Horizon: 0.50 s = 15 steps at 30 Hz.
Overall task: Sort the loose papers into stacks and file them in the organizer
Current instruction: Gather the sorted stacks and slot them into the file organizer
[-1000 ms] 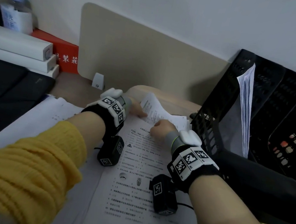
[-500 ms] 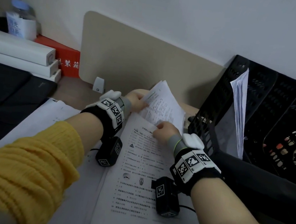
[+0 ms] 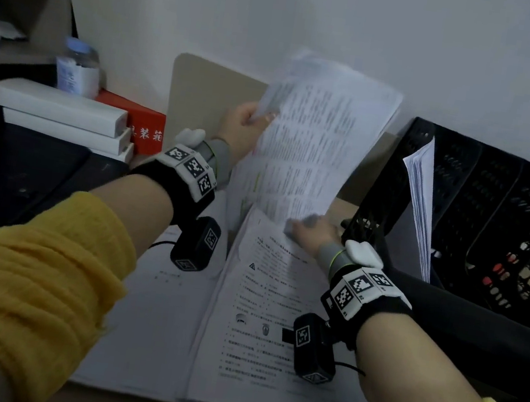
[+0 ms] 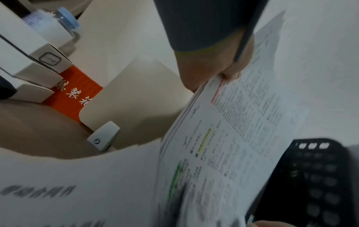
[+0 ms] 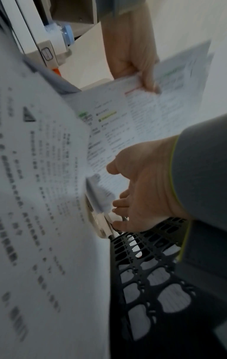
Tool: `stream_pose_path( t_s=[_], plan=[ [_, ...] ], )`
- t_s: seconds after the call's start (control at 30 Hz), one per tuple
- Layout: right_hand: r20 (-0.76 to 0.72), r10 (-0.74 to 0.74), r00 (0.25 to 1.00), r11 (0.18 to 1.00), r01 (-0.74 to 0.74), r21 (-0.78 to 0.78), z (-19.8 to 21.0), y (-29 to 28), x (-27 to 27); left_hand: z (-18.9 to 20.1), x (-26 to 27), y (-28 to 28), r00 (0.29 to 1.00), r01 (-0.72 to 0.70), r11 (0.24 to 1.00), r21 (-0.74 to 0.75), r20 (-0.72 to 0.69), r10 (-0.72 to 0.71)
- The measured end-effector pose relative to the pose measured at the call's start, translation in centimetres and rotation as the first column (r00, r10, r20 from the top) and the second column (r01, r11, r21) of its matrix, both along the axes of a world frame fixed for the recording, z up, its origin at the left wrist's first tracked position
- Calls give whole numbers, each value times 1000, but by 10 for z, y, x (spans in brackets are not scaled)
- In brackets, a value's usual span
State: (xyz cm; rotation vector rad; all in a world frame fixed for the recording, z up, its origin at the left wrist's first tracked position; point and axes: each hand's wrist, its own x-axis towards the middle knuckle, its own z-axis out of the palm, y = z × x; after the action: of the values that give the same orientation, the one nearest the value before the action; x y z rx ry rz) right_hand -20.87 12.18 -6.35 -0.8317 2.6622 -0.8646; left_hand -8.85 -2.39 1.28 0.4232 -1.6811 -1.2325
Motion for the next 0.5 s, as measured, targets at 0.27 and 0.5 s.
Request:
stream_pose_path(
  t_s=[0.27, 0.5],
  plan=[
    [-73, -102, 992, 916, 65, -395, 42, 14, 11, 52, 49, 21, 975, -81, 997, 8, -207, 81],
    [-115, -58, 992, 731, -36, -681, 65, 33, 41, 55, 75, 27, 972, -15, 1000, 9, -234, 17]
  ],
)
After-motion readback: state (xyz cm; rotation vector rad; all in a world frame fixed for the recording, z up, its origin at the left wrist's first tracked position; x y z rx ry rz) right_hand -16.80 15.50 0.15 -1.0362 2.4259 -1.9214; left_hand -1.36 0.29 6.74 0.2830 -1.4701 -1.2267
